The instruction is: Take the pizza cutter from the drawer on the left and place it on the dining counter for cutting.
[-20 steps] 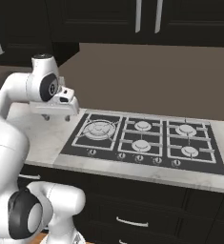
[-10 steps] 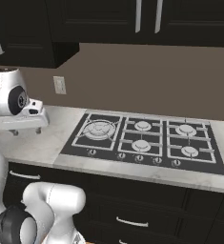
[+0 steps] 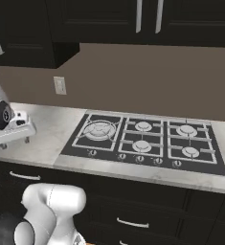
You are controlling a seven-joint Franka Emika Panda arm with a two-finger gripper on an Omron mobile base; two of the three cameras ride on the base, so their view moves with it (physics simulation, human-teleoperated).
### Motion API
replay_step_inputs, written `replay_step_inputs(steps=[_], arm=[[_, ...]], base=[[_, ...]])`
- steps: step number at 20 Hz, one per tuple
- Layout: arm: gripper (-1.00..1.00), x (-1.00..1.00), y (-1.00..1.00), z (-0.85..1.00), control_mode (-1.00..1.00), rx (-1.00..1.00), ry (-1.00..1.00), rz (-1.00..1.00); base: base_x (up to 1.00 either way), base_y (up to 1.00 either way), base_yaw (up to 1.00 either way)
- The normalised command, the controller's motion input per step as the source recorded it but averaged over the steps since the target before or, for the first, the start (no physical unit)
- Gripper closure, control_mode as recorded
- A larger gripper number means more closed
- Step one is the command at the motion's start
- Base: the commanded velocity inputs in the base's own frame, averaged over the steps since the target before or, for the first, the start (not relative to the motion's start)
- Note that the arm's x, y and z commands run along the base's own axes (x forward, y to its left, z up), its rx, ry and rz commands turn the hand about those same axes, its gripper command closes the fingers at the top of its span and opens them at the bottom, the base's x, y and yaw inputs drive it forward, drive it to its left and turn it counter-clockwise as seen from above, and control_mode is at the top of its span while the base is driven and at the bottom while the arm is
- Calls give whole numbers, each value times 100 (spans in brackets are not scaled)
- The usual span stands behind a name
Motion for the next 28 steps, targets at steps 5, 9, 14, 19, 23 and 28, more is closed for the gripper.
replay_step_inputs(steps=[5, 9, 14, 19, 23, 28], arm=[[-100, -18, 64, -40, -100, -15, -3, 22], [-100, -26, 56, -46, -100, -15, -7, 22], [-100, -8, 14, -57, -100, -17, -12, 19], [-100, -7, 4, -55, -100, -18, -16, 16], [-100, -17, 20, -66, -100, -18, -14, 9], [-100, -8, 9, -59, -100, -16, -14, 7]], base=[[0, 0, 0], [0, 0, 0], [0, 0, 0], [0, 0, 0], [0, 0, 0], [0, 0, 0]])
